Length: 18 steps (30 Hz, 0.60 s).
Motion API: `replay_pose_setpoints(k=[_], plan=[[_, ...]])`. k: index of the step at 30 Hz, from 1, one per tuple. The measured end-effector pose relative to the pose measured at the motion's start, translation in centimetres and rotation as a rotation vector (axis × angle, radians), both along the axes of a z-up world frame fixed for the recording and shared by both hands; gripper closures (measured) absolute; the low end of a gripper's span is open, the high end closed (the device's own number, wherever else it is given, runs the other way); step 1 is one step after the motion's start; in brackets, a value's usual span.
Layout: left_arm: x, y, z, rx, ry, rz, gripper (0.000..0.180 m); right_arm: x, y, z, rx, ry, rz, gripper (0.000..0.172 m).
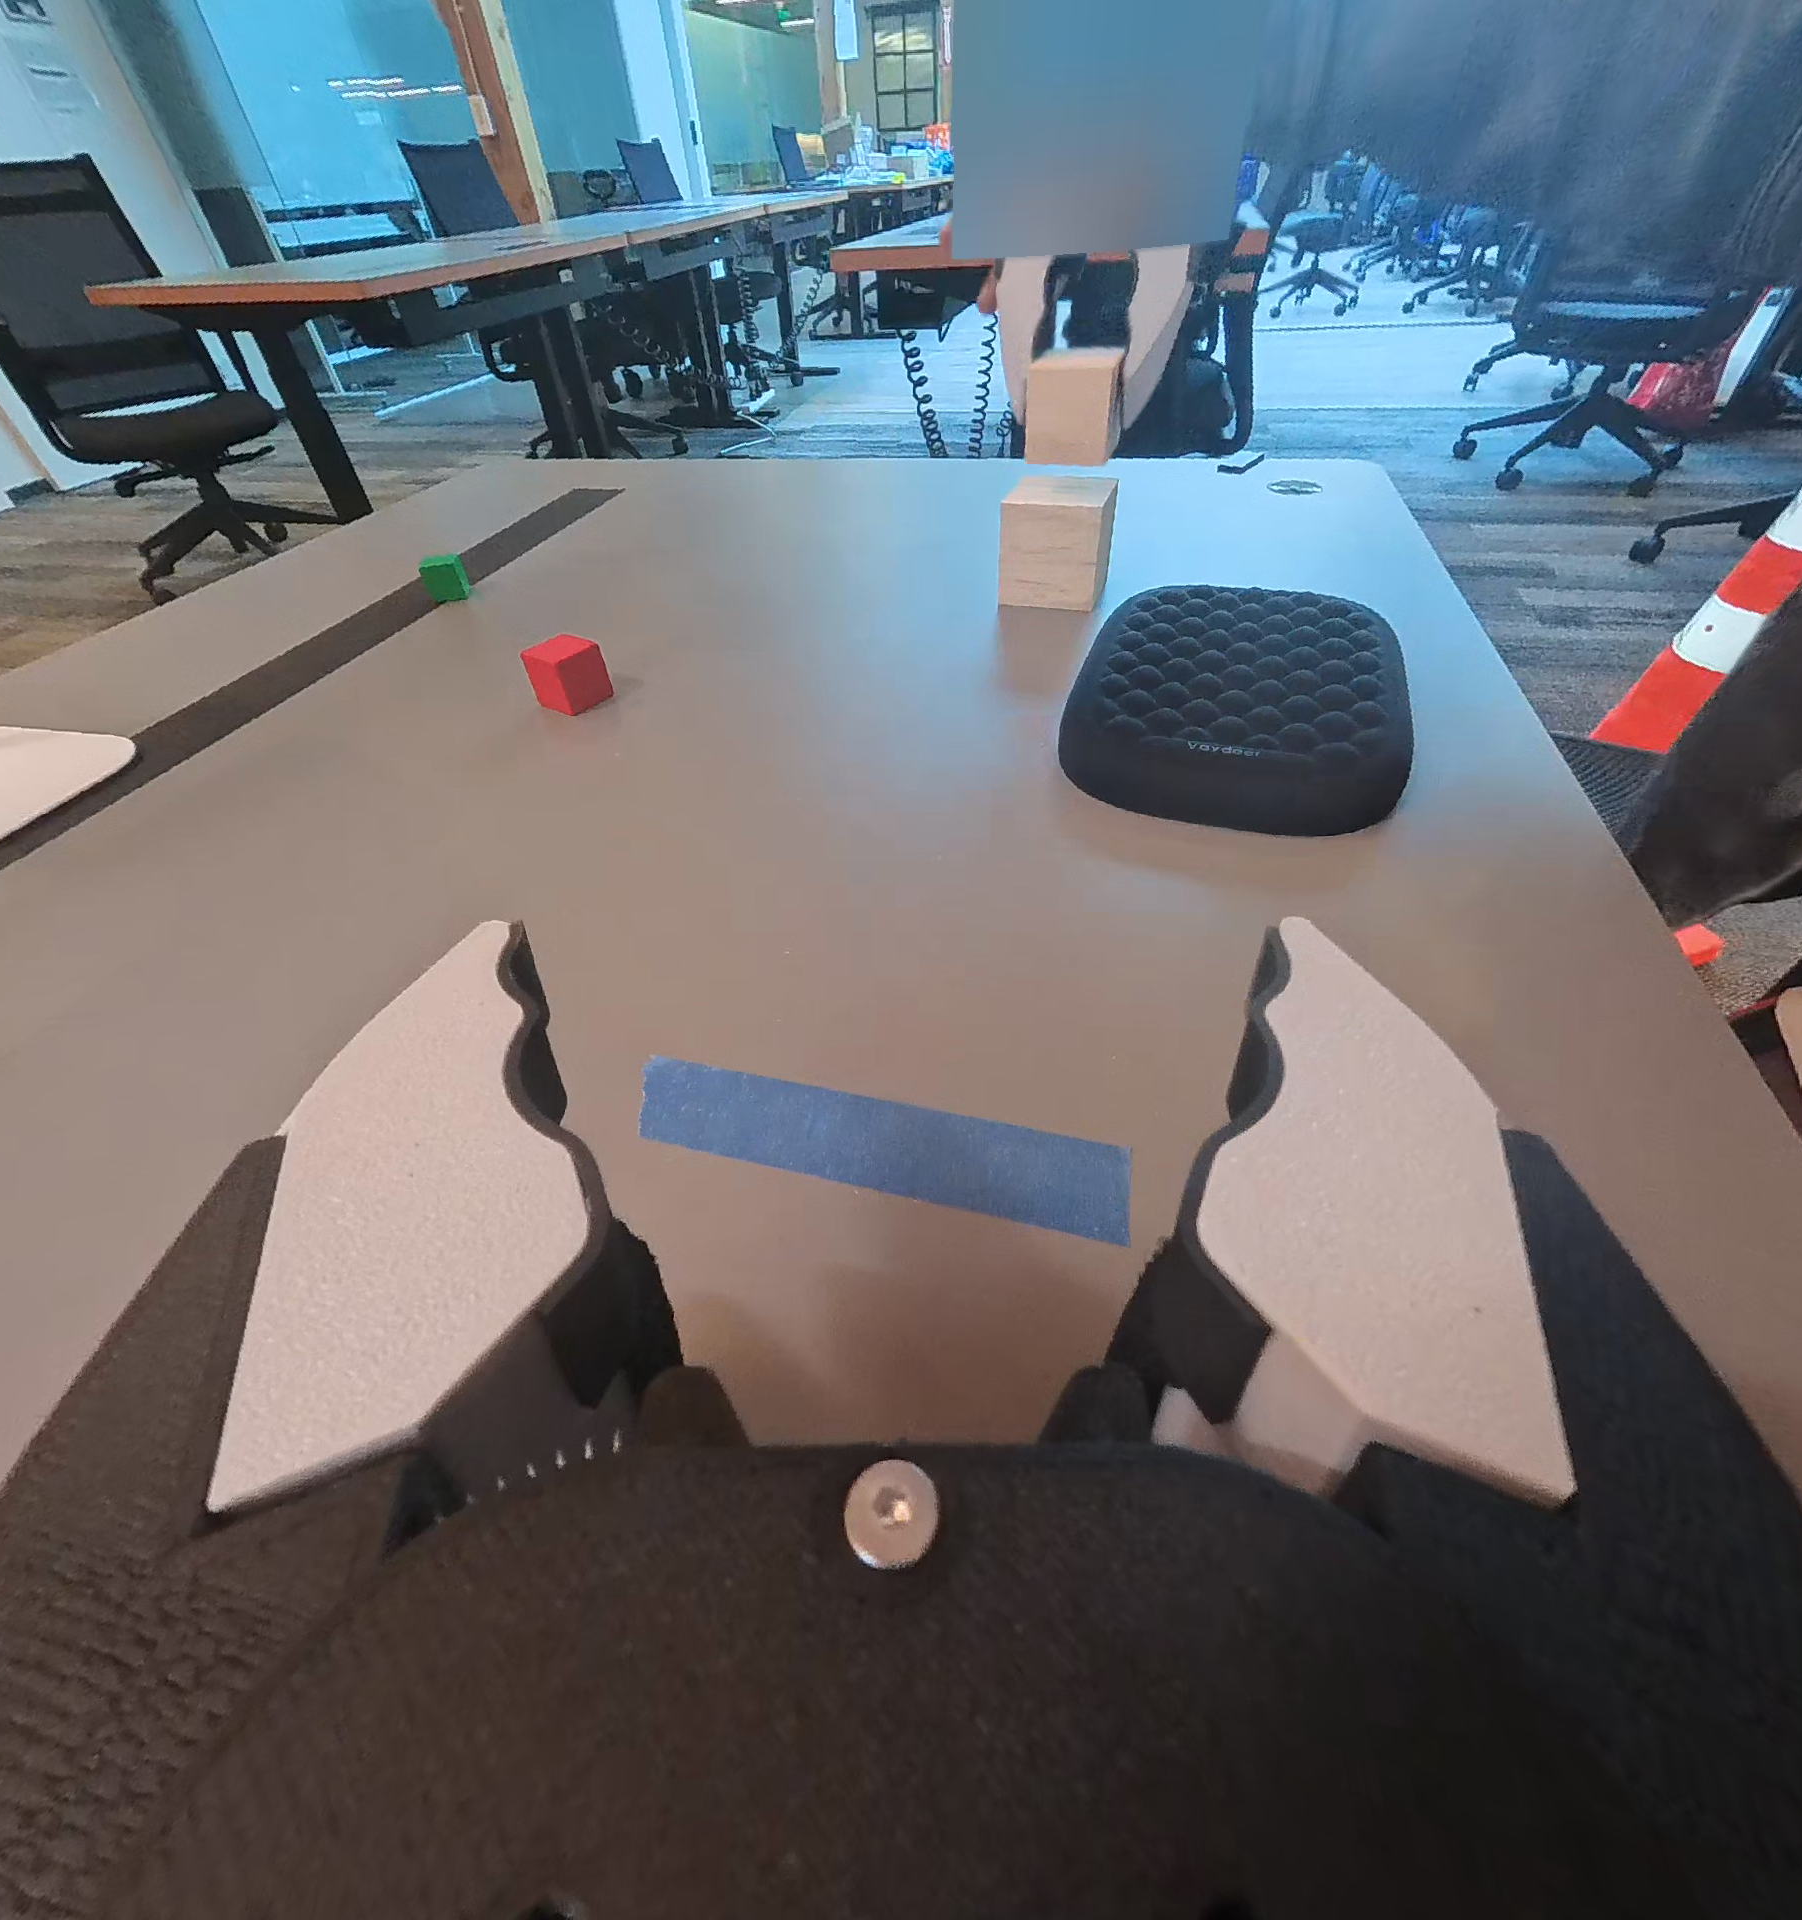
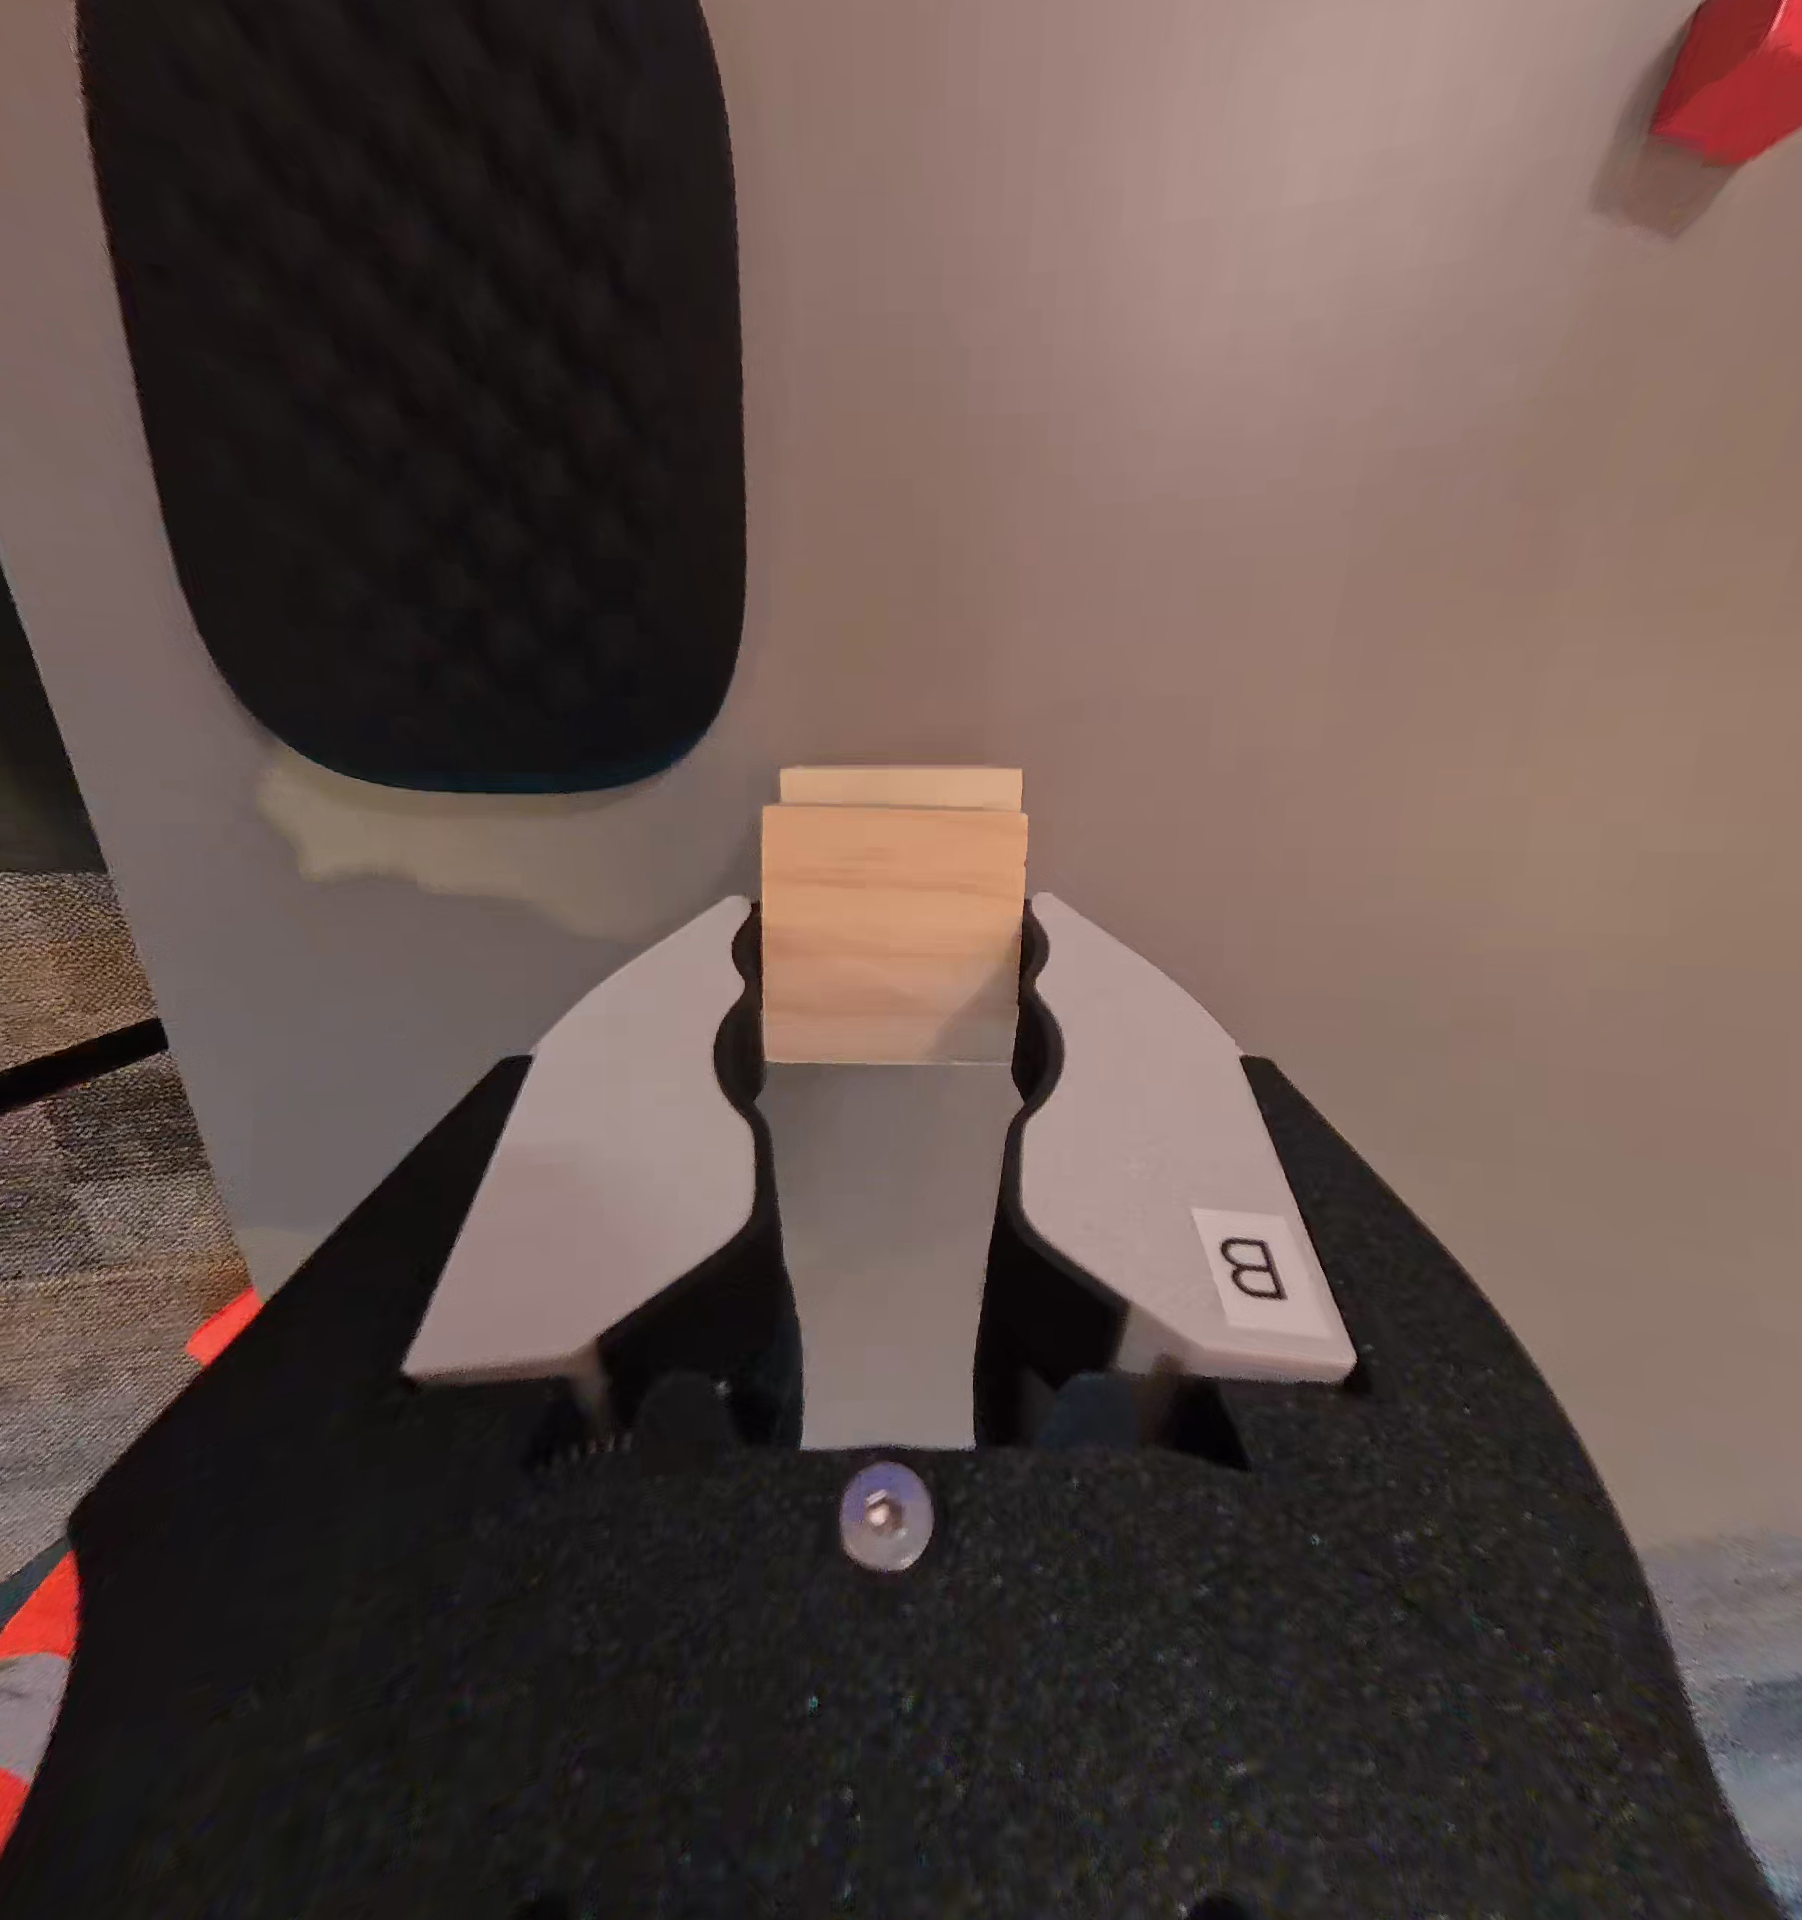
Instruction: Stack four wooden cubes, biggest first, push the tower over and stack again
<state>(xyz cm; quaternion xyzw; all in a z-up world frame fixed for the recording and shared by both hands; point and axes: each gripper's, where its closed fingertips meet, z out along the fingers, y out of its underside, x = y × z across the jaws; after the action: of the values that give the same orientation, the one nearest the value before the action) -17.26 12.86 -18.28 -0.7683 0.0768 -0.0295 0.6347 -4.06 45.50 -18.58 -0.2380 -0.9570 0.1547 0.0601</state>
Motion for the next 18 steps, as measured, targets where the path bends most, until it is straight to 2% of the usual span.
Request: replay_pose_setpoints(k=[18], plan=[[-0.2,-0.1,0.1,0.004,-0.017,0.004,0.055,-0.3,0.3,-1.6,-0.026,0.016,0.018,0.126]])
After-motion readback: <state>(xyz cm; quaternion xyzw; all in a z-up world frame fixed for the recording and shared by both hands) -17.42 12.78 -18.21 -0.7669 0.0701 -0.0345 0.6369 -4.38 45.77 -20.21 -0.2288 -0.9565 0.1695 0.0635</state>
